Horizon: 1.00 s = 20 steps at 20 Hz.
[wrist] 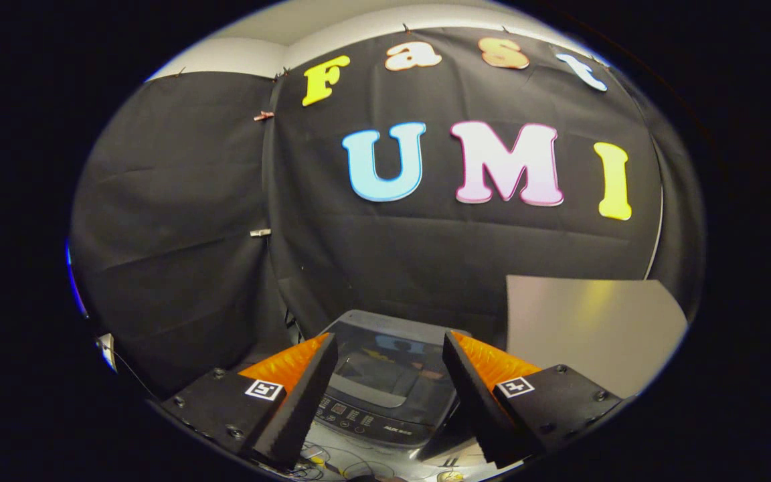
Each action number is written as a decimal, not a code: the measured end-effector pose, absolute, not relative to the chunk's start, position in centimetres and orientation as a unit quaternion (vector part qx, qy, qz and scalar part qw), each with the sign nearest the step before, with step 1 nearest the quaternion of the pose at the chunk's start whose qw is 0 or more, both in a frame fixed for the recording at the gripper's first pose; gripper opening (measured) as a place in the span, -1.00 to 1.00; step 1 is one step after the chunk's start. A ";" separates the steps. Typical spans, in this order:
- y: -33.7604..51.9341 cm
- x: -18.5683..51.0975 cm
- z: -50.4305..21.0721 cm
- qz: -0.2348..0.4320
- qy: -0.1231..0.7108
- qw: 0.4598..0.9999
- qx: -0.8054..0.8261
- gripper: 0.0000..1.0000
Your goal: Put the clothes into the washing machine and then close the washing machine lid.
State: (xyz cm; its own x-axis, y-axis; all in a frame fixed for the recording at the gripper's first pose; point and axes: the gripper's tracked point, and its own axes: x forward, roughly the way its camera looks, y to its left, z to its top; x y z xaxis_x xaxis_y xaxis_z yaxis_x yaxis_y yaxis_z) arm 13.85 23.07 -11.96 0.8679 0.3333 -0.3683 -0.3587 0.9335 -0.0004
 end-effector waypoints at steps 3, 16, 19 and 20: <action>19.7 10.9 -8.5 0.171 0.135 0.975 -0.040 0.99; 1.8 -1.4 0.4 0.019 0.025 0.997 -0.066 0.97; 0.8 -3.4 1.0 0.015 0.022 0.998 -0.058 0.98; 0.6 -3.7 1.2 0.016 0.018 0.998 -0.059 0.97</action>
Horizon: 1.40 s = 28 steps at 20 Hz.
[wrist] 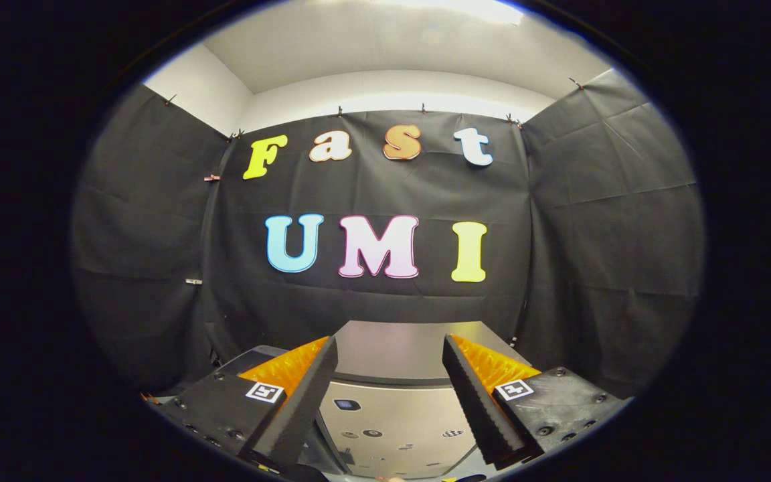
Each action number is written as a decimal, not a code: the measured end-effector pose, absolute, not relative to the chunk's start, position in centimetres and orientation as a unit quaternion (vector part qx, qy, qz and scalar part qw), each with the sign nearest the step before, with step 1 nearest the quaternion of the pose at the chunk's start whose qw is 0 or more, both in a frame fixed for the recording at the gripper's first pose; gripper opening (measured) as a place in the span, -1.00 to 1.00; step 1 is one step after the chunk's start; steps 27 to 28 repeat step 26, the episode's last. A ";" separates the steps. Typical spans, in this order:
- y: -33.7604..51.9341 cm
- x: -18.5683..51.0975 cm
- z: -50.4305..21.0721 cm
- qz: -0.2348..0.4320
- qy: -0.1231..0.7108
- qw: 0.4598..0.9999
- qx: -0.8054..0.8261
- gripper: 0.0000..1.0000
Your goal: Put the clothes into the washing machine and then close the washing machine lid.
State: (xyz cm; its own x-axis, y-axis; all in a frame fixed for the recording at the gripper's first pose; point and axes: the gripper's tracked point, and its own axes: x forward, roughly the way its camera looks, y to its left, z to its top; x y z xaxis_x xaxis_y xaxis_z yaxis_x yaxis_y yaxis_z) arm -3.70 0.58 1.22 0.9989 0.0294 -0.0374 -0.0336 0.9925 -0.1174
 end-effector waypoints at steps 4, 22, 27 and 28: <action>0.2 -4.4 2.0 0.019 0.004 0.999 -0.049 0.98; 0.0 -4.0 2.3 0.020 0.003 0.999 -0.045 0.98; -0.2 -3.9 2.2 0.022 0.005 0.999 -0.045 0.98; -0.2 -3.9 2.2 0.022 0.005 0.999 -0.045 0.98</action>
